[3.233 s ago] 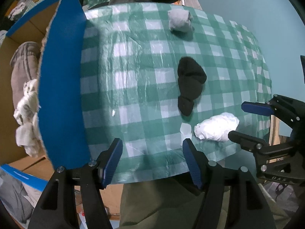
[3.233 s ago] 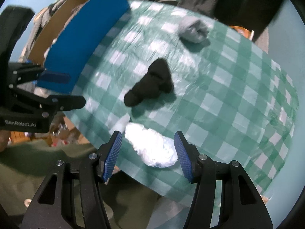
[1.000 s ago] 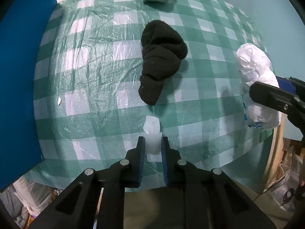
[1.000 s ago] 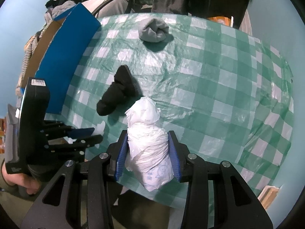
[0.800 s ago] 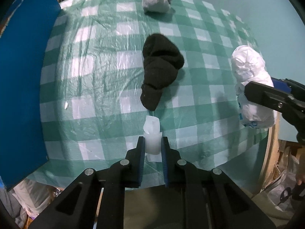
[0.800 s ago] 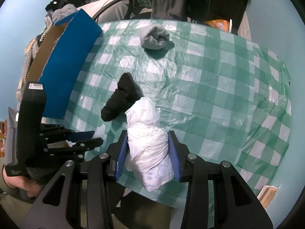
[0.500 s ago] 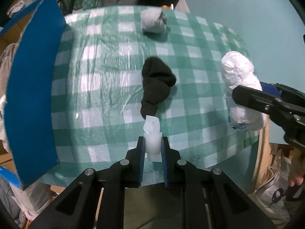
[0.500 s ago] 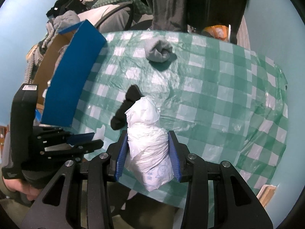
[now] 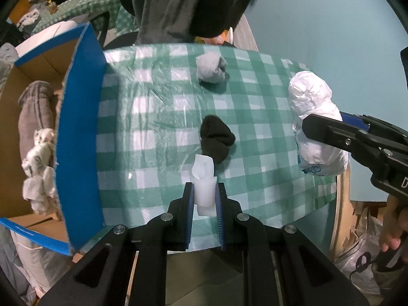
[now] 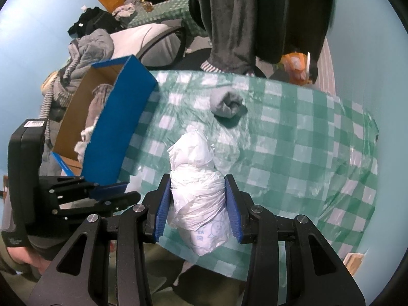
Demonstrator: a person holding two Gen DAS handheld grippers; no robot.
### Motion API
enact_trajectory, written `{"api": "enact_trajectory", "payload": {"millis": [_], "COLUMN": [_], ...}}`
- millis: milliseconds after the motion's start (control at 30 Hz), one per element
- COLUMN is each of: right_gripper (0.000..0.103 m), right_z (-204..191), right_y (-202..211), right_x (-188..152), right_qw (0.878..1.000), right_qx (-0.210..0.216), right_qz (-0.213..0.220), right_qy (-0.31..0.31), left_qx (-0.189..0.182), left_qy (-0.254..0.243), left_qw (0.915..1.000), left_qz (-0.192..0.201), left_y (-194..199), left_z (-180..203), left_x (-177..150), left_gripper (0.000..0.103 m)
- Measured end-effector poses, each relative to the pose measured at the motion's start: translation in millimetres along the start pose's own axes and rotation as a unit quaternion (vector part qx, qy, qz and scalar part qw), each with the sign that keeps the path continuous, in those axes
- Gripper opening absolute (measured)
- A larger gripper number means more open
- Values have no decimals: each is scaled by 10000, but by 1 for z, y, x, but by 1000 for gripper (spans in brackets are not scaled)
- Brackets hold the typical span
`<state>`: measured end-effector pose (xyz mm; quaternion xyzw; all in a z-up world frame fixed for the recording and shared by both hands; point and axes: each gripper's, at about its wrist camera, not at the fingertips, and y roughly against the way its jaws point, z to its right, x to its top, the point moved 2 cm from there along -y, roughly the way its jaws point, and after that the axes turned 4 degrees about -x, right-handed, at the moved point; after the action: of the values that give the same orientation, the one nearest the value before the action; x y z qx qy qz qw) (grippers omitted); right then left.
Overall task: Organize soft objects
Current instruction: 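Carry the paper cup with left tool while right tool carries the white bag over the box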
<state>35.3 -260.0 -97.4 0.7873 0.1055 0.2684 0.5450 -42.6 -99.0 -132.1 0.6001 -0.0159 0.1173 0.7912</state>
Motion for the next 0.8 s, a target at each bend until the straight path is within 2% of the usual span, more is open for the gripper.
{"api": "enact_trajectory", "payload": {"millis": [300, 800], "right_gripper": [40, 40], "right_z": [-14, -52], "right_y": [13, 18], "right_x": [18, 41], "right_qw": [9998, 9989], "right_qx": [58, 217], "right_qz": [191, 325], "right_qy": [4, 256], "left_qx": [134, 140], "left_qy": [136, 505], "left_qw": [9995, 9973], "left_qz": [235, 522], "left_y": [27, 59], "left_z": [-20, -49], "left_x": [12, 14], "left_gripper": [16, 16]}}
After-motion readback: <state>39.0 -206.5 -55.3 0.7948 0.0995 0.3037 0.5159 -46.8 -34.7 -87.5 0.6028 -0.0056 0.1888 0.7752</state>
